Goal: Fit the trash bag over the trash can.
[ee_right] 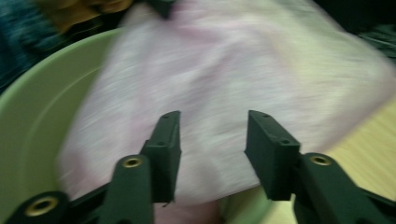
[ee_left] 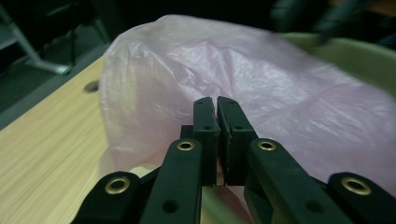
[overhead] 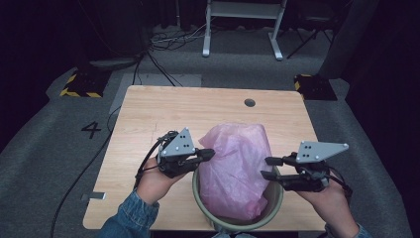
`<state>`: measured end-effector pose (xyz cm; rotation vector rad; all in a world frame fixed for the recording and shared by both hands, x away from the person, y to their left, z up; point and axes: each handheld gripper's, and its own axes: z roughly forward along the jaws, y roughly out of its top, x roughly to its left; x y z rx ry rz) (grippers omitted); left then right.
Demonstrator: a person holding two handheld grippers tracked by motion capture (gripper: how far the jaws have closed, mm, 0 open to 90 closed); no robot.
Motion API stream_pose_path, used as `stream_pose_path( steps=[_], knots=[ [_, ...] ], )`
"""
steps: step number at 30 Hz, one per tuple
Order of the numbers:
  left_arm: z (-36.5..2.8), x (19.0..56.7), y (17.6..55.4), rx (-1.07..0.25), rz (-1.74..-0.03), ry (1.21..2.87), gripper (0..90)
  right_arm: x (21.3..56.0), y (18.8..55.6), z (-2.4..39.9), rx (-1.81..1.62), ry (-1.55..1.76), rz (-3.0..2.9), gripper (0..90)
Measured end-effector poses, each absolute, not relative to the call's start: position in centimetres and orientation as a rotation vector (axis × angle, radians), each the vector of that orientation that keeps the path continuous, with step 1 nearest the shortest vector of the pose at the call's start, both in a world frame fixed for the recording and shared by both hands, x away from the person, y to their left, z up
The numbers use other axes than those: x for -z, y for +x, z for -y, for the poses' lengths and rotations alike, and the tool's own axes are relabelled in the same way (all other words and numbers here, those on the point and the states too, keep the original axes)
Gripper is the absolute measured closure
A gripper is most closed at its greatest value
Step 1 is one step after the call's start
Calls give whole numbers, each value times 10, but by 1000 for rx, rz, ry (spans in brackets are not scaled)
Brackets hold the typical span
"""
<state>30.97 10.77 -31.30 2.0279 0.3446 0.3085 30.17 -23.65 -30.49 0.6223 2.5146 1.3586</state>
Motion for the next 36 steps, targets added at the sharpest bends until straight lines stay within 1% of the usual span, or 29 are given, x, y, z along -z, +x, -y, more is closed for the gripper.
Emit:
stream_pose_path(
  steps=[3,4,9,10,11,12,13,14,15,16,18,19,20,21,22,23,27,31,36],
  knots=[
    [-101,312,300,-290,-281,2057,862,305,313,244,-1379,699,-2461,402],
    [-100,312,299,-283,-270,2066,862,306,320,245,-1394,726,-2450,338],
    [-90,318,295,-240,-216,2116,862,311,331,242,-1379,775,-2464,308],
    [-88,320,296,-214,-208,2130,862,314,336,238,-1355,790,-2482,338],
    [-88,320,296,-214,-208,2130,862,314,336,238,-1355,790,-2482,338],
    [-87,321,296,-201,-200,2136,862,315,338,237,-1343,791,-2489,363],
    [-87,322,296,-190,-198,2139,861,316,339,236,-1336,797,-2495,417],
    [-87,323,296,-186,-197,2139,859,317,340,235,-1327,791,-2506,503],
    [-88,323,296,-185,-204,2134,845,317,340,235,-1319,779,-2511,610],
    [-88,323,296,-182,-211,2125,806,317,338,234,-1310,757,-2505,675],
    [-91,322,296,-178,-221,2109,725,316,333,232,-1280,717,-2478,746],
    [-92,322,296,-192,-229,2094,614,314,328,231,-1252,682,-2446,817],
    [-93,320,297,-207,-242,2081,614,314,328,231,-1252,682,-2446,817],
    [-95,318,298,-208,-248,2066,582,312,326,231,-1267,670,-2443,827],
    [-97,317,298,-211,-249,2050,574,311,324,232,-1277,659,-2437,832],
    [-98,315,298,-213,-249,2036,526,308,319,231,-1287,621,-2423,840],
    [-97,307,298,-260,-253,2013,470,305,310,227,-1301,546,-2418,845],
    [-90,302,297,-285,-244,1998,433,305,295,214,-1308,425,-2431,845],
    [-77,305,301,-300,-257,2029,430,307,283,203,-1318,323,-2440,844]
  ],
)
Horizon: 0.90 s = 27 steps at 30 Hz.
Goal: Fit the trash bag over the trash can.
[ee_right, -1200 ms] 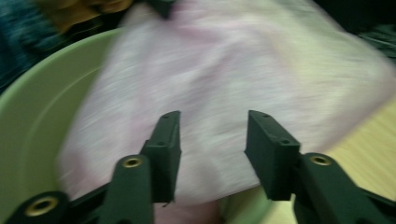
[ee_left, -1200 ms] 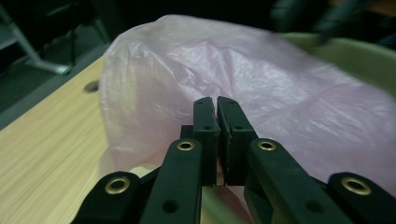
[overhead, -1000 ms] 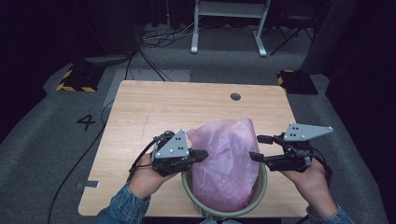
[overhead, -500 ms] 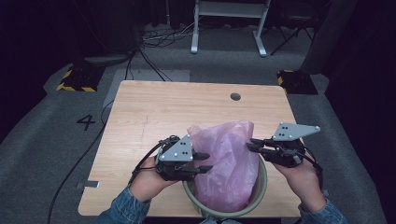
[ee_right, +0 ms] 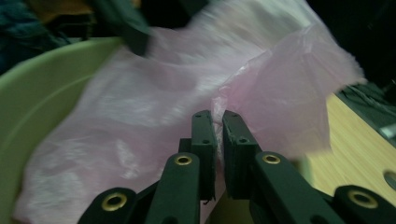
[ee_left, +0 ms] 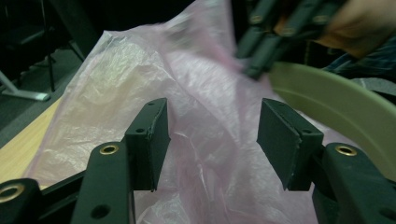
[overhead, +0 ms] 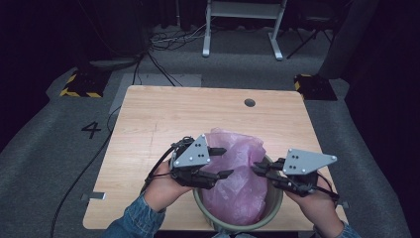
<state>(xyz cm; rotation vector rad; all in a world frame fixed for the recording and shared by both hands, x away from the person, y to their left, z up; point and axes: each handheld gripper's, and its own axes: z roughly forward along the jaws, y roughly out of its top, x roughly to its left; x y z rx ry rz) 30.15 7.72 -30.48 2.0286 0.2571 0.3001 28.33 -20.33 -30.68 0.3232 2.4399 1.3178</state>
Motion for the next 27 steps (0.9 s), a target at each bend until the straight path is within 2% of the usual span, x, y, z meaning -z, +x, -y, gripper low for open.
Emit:
stream_pose_path(
  steps=[10,13,18,22,23,27],
  knots=[
    [-72,299,296,-260,-196,1967,413,312,269,192,-1299,207,-2442,840],
    [-69,296,295,-241,-189,1963,508,313,269,191,-1294,204,-2437,831],
    [-55,293,293,-239,-167,1997,528,312,267,186,-1269,193,-2426,827],
    [-47,294,291,-307,-186,2042,828,311,265,185,-1275,183,-2422,818],
    [-47,295,291,-311,-188,2042,874,311,265,186,-1277,184,-2421,810],
    [-48,300,287,-377,-180,2050,896,307,265,198,-1314,218,-2415,783]
  ],
)
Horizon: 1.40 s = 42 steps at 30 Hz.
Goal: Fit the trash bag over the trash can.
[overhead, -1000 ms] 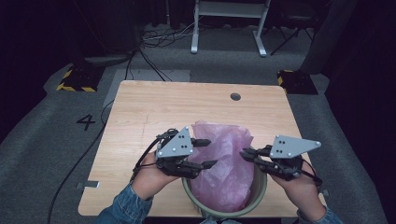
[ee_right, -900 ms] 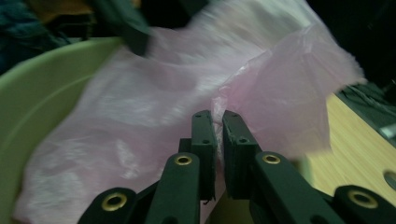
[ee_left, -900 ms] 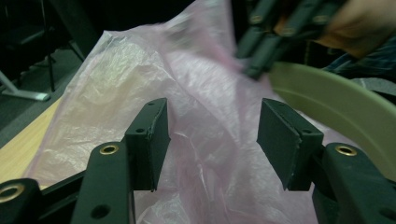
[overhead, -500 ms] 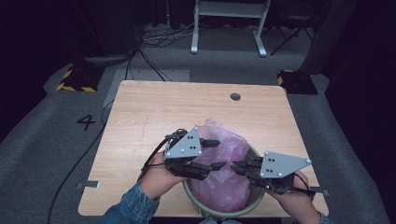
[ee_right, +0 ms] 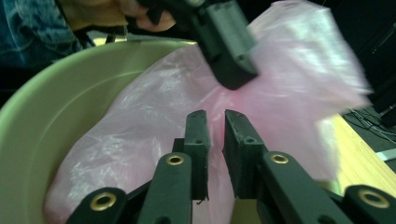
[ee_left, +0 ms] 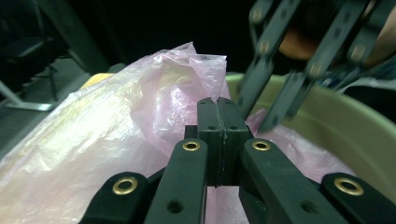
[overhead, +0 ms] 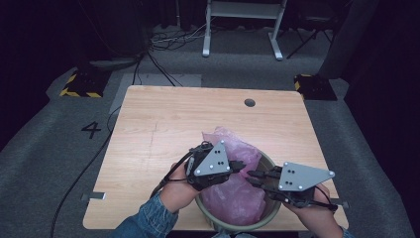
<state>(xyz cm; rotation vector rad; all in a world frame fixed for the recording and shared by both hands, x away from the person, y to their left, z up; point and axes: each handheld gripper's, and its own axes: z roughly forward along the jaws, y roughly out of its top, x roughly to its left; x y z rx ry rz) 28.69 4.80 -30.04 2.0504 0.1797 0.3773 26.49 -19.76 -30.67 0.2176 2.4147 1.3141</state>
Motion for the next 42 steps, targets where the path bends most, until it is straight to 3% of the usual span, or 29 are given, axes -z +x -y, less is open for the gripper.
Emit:
stream_pose_path(
  steps=[7,8,13,14,15,18,20,24,27,31,36,39,42],
  knots=[
    [-49,305,278,-444,-126,2041,896,294,269,216,-1361,267,-2379,737],
    [-50,305,277,-445,-119,2038,895,291,273,220,-1358,269,-2373,634],
    [-53,303,275,-415,-92,2011,896,297,287,216,-1376,242,-2434,502],
    [-54,303,275,-416,-98,2013,896,302,292,211,-1382,212,-2472,572],
    [-54,303,276,-418,-107,2015,896,302,292,211,-1382,212,-2472,572],
    [-57,304,279,-423,-142,2011,896,305,290,205,-1393,164,-2529,720],
    [-60,305,282,-424,-165,2006,896,304,286,204,-1396,142,-2553,772],
    [-61,306,283,-413,-171,2003,896,302,282,207,-1413,142,-2563,769],
    [-57,308,280,-398,-126,2016,896,299,284,211,-1458,159,-2521,647],
    [-51,308,277,-400,-98,2022,895,297,293,213,-1508,183,-2531,605],
    [-51,308,282,-382,-131,2016,841,304,294,205,-1472,141,-2612,789],
    [-52,308,282,-376,-137,2012,868,304,292,205,-1493,147,-2596,877],
    [-55,307,281,-367,-132,1991,897,302,293,212,-1542,200,-2554,896]
  ],
)
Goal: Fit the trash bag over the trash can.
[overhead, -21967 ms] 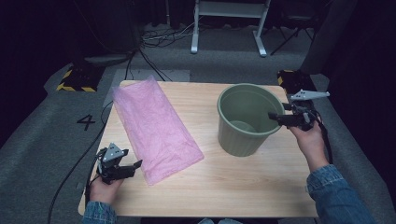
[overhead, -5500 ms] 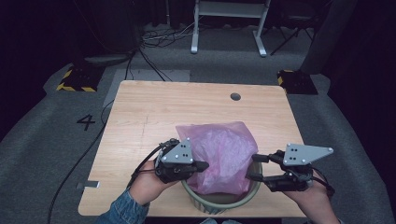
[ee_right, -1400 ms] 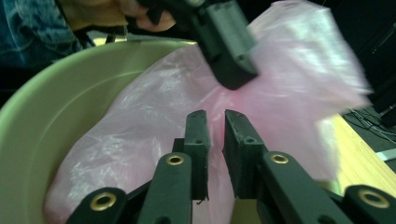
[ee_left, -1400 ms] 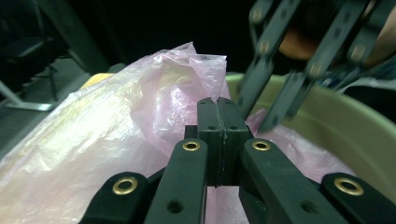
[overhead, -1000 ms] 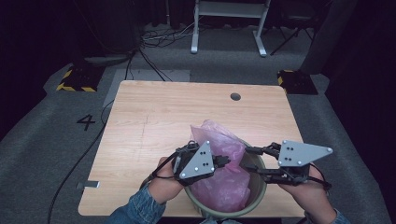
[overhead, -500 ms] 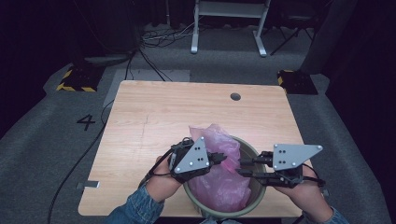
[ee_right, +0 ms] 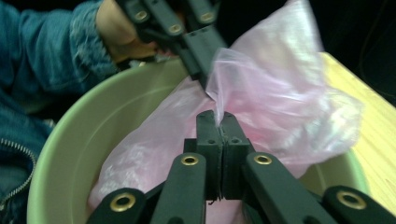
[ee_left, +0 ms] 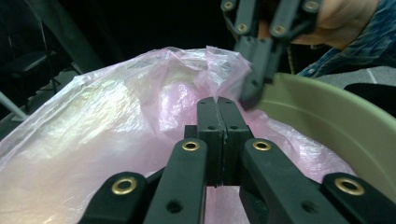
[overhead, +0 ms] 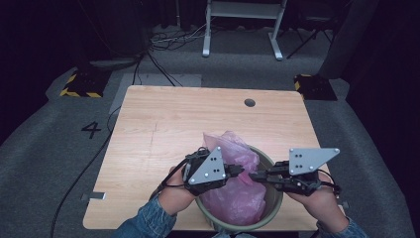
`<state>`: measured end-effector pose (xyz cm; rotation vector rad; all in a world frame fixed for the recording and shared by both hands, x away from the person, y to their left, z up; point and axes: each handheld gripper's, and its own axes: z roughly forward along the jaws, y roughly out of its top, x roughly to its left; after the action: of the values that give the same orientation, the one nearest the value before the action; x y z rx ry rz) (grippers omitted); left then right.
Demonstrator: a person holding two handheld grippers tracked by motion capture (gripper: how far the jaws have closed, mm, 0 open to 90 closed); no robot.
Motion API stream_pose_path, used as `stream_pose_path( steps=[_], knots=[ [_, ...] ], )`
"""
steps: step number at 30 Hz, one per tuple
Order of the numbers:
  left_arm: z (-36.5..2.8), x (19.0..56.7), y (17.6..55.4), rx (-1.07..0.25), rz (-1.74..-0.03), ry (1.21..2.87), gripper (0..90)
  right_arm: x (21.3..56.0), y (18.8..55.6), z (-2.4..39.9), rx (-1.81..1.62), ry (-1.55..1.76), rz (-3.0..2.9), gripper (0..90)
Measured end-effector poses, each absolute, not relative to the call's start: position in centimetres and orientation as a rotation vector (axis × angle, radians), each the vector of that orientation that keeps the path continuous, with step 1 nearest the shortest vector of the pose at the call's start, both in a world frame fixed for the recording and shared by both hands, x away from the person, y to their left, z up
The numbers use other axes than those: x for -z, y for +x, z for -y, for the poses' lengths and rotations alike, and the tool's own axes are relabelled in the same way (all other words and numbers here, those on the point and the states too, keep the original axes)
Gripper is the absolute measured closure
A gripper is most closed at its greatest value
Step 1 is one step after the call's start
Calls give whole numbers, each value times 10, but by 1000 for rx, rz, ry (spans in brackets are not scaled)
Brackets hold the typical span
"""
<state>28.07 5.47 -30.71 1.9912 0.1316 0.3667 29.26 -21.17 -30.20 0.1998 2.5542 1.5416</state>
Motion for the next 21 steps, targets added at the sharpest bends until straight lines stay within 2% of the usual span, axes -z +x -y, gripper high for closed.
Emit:
stream_pose_path(
  steps=[21],
  knots=[
    [-57,307,279,-369,-154,1976,900,295,286,236,-1611,287,-2441,900]
  ],
)
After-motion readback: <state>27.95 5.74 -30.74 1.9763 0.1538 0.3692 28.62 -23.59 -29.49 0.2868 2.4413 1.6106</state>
